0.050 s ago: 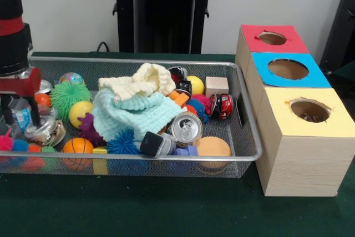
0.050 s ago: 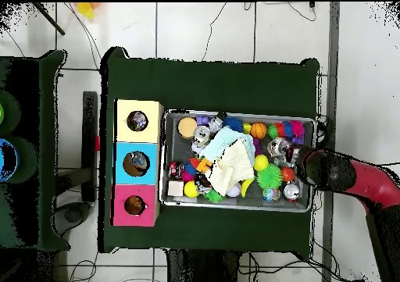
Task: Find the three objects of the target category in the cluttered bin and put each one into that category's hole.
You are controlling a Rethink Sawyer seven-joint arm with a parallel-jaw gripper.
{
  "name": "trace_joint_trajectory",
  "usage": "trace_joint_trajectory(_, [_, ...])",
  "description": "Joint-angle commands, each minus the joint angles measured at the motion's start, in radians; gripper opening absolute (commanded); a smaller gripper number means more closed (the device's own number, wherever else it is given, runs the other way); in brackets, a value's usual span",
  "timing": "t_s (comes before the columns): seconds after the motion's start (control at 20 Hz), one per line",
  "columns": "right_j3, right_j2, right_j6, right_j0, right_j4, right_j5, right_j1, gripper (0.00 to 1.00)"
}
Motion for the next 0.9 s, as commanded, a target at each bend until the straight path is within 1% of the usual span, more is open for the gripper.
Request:
trace_joint_trajectory(0.05, [0.092, 0.009, -0.232, -0.025, -0.085, 0.002, -0.021, 1.00])
trace_joint_trajectory(0.2, [0.139, 0.005, -0.207, -0.025, -0.073, 0.019, -0.083, 1.00])
trace_joint_trajectory(0.3, [0.158, 0.006, -0.196, -0.029, -0.070, 0.018, -0.099, 1.00])
trace_joint_trajectory(0.55, [0.174, 0.004, -0.181, -0.029, -0.081, 0.002, -0.100, 1.00])
trace_joint_trajectory(0.75, [0.221, -0.022, -0.108, -0.010, -0.105, -0.060, -0.122, 1.00])
trace_joint_trajectory(0.9, [0.218, -0.029, -0.097, -0.003, -0.110, -0.068, -0.106, 1.00])
